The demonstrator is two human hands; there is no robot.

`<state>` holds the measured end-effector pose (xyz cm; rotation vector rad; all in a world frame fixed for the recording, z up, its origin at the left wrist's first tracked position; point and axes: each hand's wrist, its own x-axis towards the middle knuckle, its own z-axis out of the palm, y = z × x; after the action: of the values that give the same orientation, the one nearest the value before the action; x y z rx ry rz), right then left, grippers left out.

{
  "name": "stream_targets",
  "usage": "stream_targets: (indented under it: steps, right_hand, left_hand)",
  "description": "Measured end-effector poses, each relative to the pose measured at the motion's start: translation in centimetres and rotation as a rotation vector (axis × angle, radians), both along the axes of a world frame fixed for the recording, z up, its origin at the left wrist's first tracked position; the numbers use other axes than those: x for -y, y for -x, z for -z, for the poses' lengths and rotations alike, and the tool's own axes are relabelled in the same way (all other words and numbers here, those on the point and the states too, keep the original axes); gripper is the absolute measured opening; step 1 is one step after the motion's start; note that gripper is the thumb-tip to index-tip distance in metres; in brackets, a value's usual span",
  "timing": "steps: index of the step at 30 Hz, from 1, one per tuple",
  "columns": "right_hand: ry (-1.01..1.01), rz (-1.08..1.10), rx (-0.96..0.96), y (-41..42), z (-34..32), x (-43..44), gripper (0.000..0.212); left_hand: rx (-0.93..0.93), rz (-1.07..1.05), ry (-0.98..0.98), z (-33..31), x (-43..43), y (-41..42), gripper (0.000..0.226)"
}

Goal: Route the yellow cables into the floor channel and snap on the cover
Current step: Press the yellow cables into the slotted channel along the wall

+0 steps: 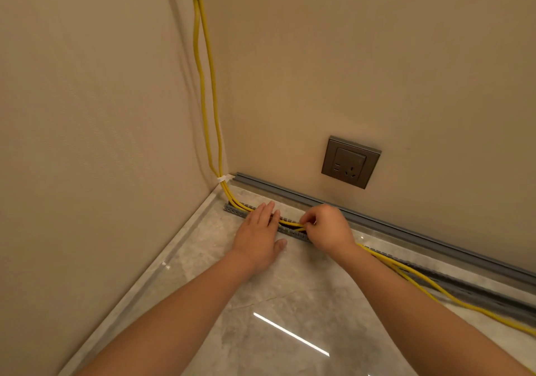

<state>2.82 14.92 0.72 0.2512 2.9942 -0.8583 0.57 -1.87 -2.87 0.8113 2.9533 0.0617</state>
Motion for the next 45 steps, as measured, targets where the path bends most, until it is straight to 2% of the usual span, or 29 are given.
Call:
stream_targets:
  steps: [2,6,14,21,25,28,33,36,37,39,41,43,45]
  right_hand:
    - [0.020,0.021,-0.010,0.4,0.0,0.4,0.027]
    - [0.074,0.053,-0.030,1.2,0.2,1.1,0.028]
    - [0.101,0.057,-0.020,2.4,1.0,2.7,0.026]
    - [0.037,0.079,-0.003,2.1,1.2,3.1,0.030]
    - [0.023,0.053,0.045,2.1,0.8,3.1,0.023]
    - [-0.079,-0.021,0.082,1.4,0.6,2.6,0.017]
    - [-0.159,0.008,0.136,-0.6,-0.8,-0.5,0.030]
    - [-0.206,0.004,0.235,-1.7,-2.2,-2.3,0.032]
    - [-0.168,0.003,0.290,-2.0,-2.5,-3.1,0.032]
    - [0.038,0.021,0.388,-2.6,-2.9,-5.0,0.032]
    - [0.202,0.062,0.412,-2.9,-3.2,-6.6,0.027]
    - [0.229,0.070,0.365,-2.8,-3.3,-7.2,0.021]
    - [0.160,0.079,0.287,-2.4,-3.1,-7.1,0.017]
  left_hand:
    - [-0.052,0.023,-0.083,-0.2,0.2,-0.3,0.064]
    - [0.037,0.015,-0.286,0.2,0.6,-1.3,0.057]
    - [-0.011,-0.008,-0.361,0.1,0.4,-1.2,0.046]
    - [-0.065,-0.045,-0.214,0.0,-0.1,-1.3,0.044]
    - [-0.056,-0.028,-0.082,-1.1,-0.6,-0.9,0.038]
    - [-0.031,-0.027,0.015,-2.0,-1.3,-0.8,0.036]
    - [-0.009,-0.045,0.116,-2.9,-2.4,-0.7,0.038]
    - [-0.004,-0.045,0.142,-3.1,-2.6,-0.7,0.041]
    - [0.000,-0.047,0.148,-3.2,-2.6,-0.8,0.042]
    - [0.007,-0.047,0.155,-3.2,-2.7,-0.8,0.042]
    - [0.014,-0.048,0.153,-3.3,-2.7,-0.9,0.042]
    - [0.022,-0.051,0.152,-3.3,-2.7,-0.9,0.043]
    - [0.022,-0.052,0.156,-3.3,-2.8,-1.0,0.044]
